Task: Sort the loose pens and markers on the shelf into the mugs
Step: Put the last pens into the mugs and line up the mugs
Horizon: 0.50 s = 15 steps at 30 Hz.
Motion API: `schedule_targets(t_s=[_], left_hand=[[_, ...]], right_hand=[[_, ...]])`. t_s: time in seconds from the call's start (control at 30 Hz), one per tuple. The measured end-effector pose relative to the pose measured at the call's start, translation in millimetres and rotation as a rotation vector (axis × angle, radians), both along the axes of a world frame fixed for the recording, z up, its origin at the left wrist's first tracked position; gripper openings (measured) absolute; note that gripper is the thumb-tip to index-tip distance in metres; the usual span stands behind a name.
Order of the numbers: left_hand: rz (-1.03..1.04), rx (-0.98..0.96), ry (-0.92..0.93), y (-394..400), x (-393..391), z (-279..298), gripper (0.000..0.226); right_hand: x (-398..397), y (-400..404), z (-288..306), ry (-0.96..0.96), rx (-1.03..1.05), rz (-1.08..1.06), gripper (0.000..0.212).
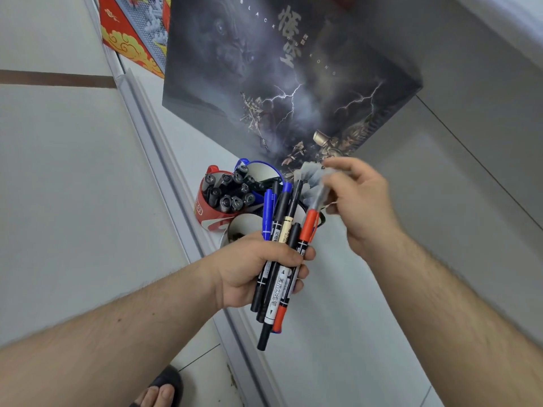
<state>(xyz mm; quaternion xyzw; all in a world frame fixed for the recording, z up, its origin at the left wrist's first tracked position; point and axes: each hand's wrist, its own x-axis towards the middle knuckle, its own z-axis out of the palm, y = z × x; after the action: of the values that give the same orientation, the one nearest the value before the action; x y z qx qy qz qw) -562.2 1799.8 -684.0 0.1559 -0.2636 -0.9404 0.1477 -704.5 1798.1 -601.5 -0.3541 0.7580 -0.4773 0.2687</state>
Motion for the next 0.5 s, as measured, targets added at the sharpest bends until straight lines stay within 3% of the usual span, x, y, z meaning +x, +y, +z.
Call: schedule_targets(t_s=[0.1,0.2,0.5], left_hand=[[0.042,0.027,-0.030,-2.6,-2.6,-3.1,0.019],[0.133,0.124,-0.060,-8.2,-3.9,-8.3,0.017],[0.209,0.145,-0.073,-9.9,-1.0,-5.0,0.020]], right_hand=[[-26.0,-0.5,10.8,-0.013,-0.235,-0.314,0.028],[-52.6,9.1,16.4,0.092,-0.348,-0.524,0.020],[-67.0,19.2,-31.0,0.505,-0.277,-0.332,0.019]])
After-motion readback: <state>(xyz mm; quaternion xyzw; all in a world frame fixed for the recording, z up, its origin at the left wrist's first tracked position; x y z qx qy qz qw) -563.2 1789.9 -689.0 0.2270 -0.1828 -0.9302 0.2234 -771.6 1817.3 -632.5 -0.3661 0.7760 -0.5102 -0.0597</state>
